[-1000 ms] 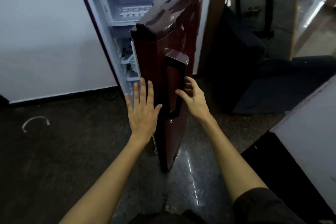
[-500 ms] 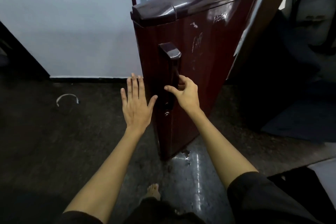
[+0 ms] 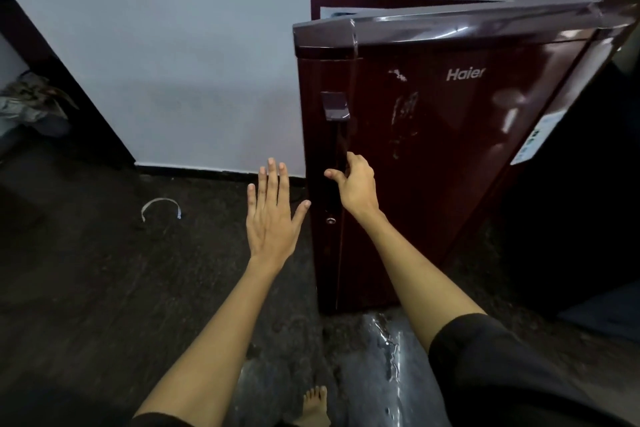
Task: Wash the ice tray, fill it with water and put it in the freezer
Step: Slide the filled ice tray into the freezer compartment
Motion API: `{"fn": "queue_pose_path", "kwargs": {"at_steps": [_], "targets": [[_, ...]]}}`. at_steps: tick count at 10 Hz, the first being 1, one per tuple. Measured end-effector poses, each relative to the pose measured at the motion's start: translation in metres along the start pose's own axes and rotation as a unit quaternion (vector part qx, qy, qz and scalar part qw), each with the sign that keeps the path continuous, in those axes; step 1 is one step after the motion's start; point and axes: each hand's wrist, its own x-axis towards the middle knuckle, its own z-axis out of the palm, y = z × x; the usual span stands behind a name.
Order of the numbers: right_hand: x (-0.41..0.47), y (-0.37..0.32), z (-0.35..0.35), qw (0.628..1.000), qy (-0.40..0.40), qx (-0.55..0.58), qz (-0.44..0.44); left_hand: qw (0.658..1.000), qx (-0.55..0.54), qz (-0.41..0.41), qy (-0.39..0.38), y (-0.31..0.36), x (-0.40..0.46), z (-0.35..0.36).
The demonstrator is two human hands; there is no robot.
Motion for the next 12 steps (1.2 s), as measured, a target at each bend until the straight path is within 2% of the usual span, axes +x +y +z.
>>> {"fn": "queue_pose_path", "kwargs": {"at_steps": [5,9,12], "targets": [[0.127,-0.011,0.048,0.997,0.053,-0.042,0.047,0.999,-0.006,0.034,-0.020,-0.049,0.134,0.051],[0.144,-0.003,0.055,0.996,0.073,-0.028,0.043,0.999,-0.012,0.040,-0.032,-0.062,0.157,0.078],[0.126,0.007,0.055,0.993,0.085,0.068,0.042,0.997,-0.021,0.061,-0.037,-0.055,0.142,0.089]]}}
